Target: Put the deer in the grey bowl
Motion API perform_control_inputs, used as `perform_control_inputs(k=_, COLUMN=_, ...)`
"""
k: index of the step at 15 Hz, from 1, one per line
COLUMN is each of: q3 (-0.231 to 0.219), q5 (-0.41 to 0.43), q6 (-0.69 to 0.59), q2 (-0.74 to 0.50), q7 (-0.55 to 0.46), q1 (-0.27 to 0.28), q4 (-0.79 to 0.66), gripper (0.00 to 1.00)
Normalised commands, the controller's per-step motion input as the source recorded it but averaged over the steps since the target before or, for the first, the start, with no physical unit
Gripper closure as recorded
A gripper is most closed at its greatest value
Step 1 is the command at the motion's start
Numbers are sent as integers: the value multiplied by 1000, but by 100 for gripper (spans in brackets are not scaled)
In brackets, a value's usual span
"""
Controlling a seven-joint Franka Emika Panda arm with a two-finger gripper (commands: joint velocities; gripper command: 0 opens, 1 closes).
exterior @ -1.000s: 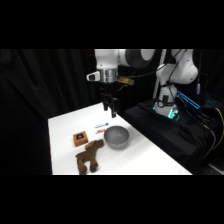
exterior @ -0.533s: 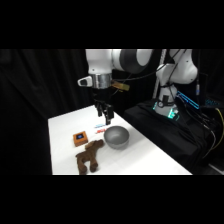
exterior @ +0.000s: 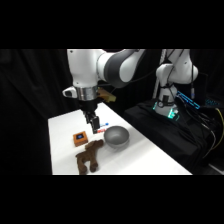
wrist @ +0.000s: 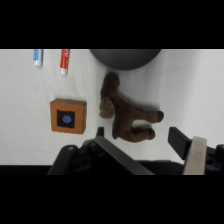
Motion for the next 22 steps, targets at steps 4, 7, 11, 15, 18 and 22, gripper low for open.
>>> perform_control_inputs(k=4, q3=-9, q5=-26, q6=43, q2=315, q7=-49, q1=-7, q4=313, gripper=0)
perform_control_inputs(k=7, q3=13, q5=38, q6=60, q2=324, q7=-157, q1=-61, q4=322, gripper=0)
perform_control_inputs(k=11, q3=52, q5=132, q6=40, q2=304, q7=-285, q1=-146, q4=325, gripper=0)
perform_control_inputs(k=15, q3=112, q5=194, q6=44, q2=298, q7=-392, q1=-218, q4=331, gripper=0)
perform_control_inputs(k=18, q3=113, q5=166, q6=6, q2=240, q7=-307, q1=-178, q4=283, gripper=0)
perform_control_inputs(k=22, q3=96, q5=129, q6=-7, q2=142, q7=-224, q1=-113, q4=177, gripper=0)
